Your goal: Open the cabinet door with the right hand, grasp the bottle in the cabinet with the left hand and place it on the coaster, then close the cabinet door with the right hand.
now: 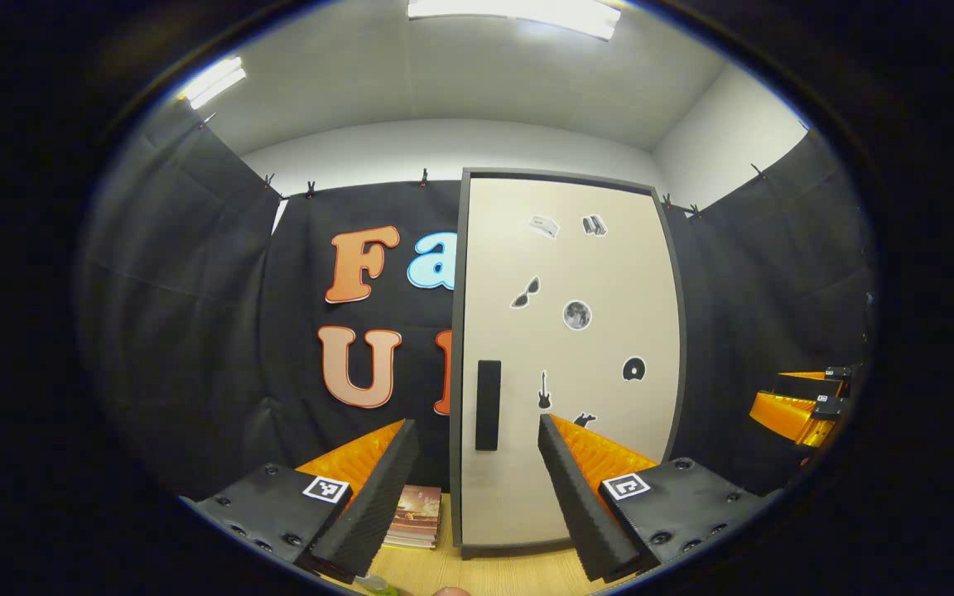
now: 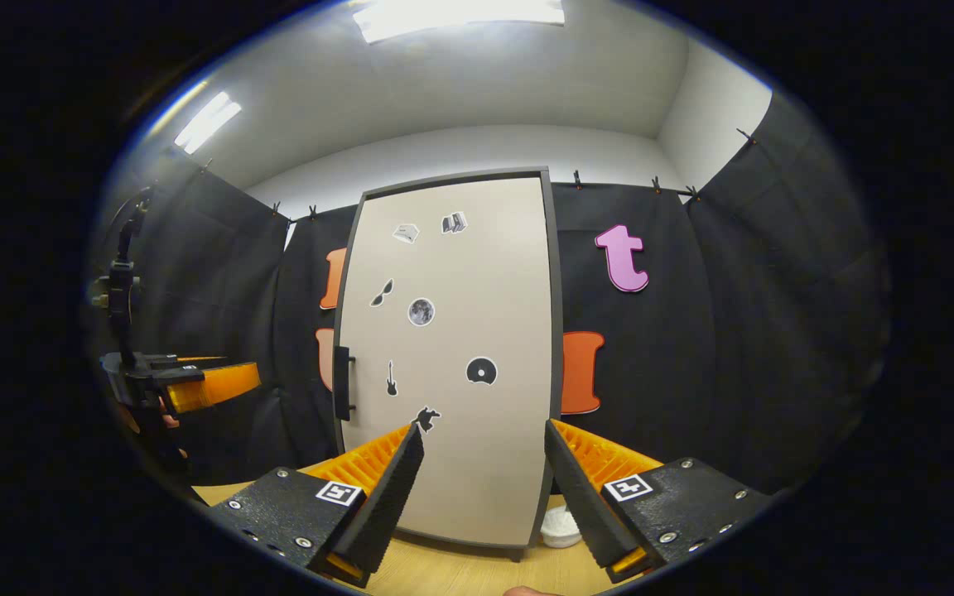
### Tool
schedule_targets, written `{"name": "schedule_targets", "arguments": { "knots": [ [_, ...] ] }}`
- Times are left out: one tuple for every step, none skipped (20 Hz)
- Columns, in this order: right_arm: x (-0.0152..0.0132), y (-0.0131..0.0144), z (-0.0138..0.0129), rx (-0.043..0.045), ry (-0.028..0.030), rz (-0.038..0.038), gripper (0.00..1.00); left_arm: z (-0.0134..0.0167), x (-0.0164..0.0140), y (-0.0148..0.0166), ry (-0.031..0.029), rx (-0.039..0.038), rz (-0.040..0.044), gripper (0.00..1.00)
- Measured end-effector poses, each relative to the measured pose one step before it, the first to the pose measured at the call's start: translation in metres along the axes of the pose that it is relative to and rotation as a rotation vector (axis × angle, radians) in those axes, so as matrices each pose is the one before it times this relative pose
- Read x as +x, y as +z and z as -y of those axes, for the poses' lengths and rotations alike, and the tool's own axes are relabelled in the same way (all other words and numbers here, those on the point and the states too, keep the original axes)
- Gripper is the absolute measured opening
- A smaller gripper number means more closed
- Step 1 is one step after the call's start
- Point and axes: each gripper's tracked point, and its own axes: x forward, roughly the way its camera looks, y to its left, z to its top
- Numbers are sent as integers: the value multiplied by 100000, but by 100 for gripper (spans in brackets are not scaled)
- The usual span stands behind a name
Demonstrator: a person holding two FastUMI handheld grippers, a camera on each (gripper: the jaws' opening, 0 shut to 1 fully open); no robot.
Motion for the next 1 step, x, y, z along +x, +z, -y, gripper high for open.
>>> {"name": "schedule_targets", "arguments": {
  "knots": [
    [48,-40,-446,628,146,-640,91,-388,110,504,438,551,1023,94]
  ]
}}
